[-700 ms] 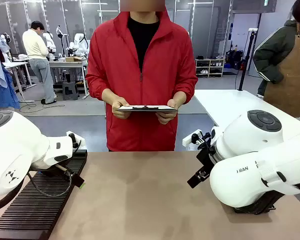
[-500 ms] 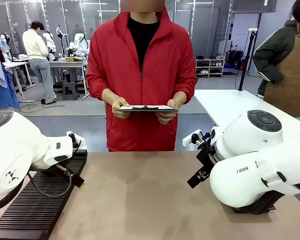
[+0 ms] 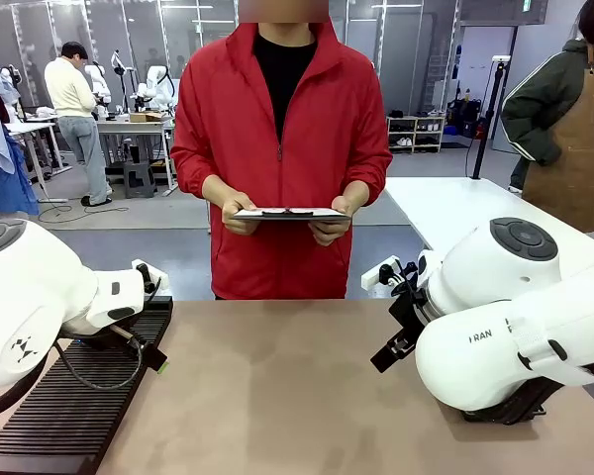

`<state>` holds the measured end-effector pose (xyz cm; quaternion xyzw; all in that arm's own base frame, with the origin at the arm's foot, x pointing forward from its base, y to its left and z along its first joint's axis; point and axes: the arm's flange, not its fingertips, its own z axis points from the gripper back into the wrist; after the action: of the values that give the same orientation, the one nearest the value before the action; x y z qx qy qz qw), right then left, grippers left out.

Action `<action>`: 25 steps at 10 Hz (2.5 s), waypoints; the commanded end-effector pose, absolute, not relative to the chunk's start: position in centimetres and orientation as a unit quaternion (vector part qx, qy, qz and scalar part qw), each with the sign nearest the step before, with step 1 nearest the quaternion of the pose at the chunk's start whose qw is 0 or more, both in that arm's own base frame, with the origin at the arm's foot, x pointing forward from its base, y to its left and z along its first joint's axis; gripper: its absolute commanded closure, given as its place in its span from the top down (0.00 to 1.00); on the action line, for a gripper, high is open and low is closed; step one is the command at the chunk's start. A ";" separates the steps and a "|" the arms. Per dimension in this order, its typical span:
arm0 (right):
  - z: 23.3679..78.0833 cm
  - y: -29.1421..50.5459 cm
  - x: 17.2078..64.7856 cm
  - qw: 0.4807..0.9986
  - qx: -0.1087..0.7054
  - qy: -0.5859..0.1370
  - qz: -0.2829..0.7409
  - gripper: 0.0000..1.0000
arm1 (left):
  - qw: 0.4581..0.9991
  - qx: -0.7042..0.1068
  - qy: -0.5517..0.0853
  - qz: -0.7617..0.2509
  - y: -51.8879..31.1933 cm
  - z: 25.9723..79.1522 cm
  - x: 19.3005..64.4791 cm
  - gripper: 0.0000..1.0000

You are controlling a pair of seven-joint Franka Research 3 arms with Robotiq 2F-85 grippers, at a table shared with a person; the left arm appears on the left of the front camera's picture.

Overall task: Inspect the PCB.
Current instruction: Pick up the Blank PCB and present it to the human.

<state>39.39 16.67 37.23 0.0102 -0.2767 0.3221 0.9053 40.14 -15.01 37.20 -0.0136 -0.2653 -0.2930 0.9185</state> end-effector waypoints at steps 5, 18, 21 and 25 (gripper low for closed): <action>39.6 16.5 39.7 0.905 0.012 -0.286 0.313 1.00 | 0.921 -0.007 -0.268 -0.282 -14.7 39.1 40.5 1.00; 44.7 -5.5 33.6 0.851 0.471 -0.201 0.118 1.00 | 0.817 -0.465 -0.276 -0.200 5.8 45.1 33.4 1.00; 40.4 -11.6 28.3 0.792 0.564 -0.227 0.054 1.00 | 0.780 -0.538 -0.291 -0.131 12.2 42.1 28.9 1.00; 37.6 -15.8 22.7 0.750 0.594 -0.290 0.032 1.00 | 0.763 -0.559 -0.317 -0.065 18.5 40.9 24.9 1.00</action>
<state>26.00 -20.24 39.61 0.5959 -0.2760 0.0197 0.7539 25.78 19.85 40.99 -0.5591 -0.3165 -0.0656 0.7635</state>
